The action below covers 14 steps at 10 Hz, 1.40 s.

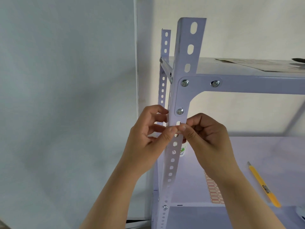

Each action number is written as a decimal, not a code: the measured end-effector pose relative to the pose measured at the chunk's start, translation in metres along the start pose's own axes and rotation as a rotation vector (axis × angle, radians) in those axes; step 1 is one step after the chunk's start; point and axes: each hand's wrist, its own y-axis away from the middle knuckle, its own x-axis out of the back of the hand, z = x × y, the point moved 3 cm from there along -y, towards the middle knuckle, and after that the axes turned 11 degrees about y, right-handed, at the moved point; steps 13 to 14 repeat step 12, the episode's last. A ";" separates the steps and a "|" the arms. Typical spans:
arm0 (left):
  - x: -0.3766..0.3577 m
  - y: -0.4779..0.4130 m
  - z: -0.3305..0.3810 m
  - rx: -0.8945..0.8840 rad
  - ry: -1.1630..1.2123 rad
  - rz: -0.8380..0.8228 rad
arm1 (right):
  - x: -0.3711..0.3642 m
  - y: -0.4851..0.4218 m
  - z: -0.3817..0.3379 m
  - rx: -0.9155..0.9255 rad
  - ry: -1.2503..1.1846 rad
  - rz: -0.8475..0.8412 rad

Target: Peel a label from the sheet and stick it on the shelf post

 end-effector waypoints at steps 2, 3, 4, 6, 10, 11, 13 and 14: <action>0.001 0.002 0.002 0.023 0.025 -0.037 | -0.003 0.008 0.000 -0.032 -0.018 0.047; 0.005 0.001 0.001 0.065 0.030 -0.075 | -0.006 0.010 0.000 -0.049 -0.030 0.073; 0.007 0.001 0.001 0.091 0.007 -0.111 | -0.006 0.013 0.002 -0.075 -0.033 0.087; 0.001 0.006 0.005 0.135 0.028 -0.064 | -0.007 0.020 0.004 -0.141 -0.028 0.101; -0.030 0.042 0.035 0.254 -0.257 0.066 | 0.004 0.038 -0.018 -0.091 0.306 -0.042; -0.031 0.043 0.056 0.248 -0.481 0.061 | 0.012 0.048 -0.031 -0.036 0.425 -0.034; -0.032 0.039 0.089 0.155 -0.754 0.085 | 0.026 0.053 -0.052 0.046 0.557 0.084; -0.032 0.039 0.089 0.155 -0.754 0.085 | 0.026 0.053 -0.052 0.046 0.557 0.084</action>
